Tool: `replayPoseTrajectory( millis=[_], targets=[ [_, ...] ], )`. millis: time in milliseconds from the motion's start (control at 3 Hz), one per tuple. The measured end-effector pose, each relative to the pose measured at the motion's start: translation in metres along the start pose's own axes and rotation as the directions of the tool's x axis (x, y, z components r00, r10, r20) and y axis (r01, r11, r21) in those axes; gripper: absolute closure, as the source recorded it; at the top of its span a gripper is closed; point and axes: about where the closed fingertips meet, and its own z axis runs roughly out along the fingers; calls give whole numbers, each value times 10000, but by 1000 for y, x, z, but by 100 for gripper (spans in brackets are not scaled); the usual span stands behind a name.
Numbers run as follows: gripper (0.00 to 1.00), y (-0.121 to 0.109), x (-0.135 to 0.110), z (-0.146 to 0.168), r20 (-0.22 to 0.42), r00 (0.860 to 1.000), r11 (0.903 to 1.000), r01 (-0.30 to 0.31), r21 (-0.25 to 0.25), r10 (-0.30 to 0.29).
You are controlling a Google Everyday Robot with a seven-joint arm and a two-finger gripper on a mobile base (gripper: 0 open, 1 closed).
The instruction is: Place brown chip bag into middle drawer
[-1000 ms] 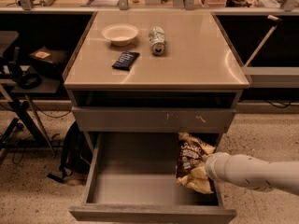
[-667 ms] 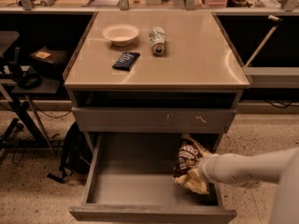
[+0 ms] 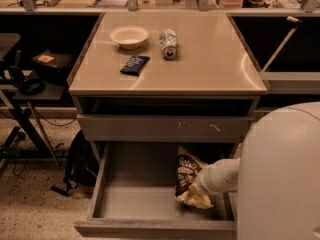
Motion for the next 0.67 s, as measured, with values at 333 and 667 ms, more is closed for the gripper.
replayPoseTrajectory(
  millis=[333, 667],
  targets=[
    [82, 1, 0, 1, -7, 10000, 10000, 11, -17, -11],
    [58, 1, 0, 1, -7, 10000, 10000, 11, -18, -11]
  ],
)
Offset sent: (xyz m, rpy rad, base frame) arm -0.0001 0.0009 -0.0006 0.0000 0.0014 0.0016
